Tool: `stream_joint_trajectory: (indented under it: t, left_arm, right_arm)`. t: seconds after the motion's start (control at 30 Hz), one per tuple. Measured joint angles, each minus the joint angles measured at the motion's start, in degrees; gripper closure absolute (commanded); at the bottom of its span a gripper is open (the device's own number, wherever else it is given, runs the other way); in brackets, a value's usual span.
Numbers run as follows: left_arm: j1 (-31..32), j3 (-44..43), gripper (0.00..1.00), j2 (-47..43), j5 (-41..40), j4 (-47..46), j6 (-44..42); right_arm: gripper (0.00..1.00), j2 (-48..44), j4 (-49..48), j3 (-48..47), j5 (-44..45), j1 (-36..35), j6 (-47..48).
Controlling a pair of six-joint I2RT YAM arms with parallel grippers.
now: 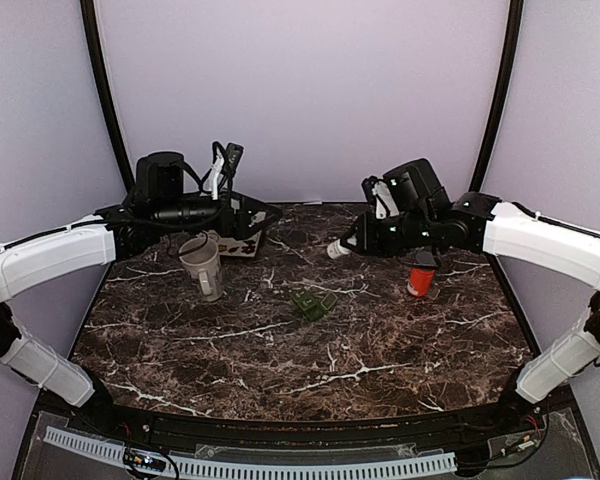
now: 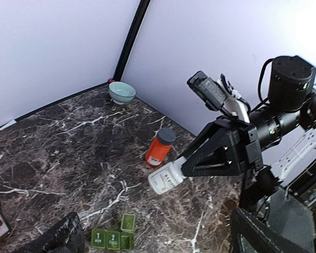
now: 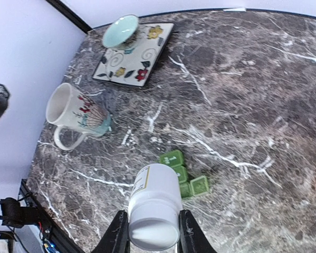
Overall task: Sort the pills into containers
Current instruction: Hold the pill bottle.
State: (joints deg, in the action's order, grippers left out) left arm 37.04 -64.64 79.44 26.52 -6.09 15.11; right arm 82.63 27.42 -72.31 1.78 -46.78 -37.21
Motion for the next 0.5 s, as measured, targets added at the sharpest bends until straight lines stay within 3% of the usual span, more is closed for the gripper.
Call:
stream_joint_trajectory:
  t: [0.27,0.5]
  left_arm:
    - [-8.3,5.8,0.05,3.1,18.0,-13.5,13.1]
    - [-9.3,6.5,0.18,5.7,28.9,-23.7,20.5]
  right_arm:
    - [0.97,2.8,-13.8,-1.1,-10.3,0.0,1.8]
    - [0.97,5.7,-23.7,-2.7,-18.8,-0.1,1.6]
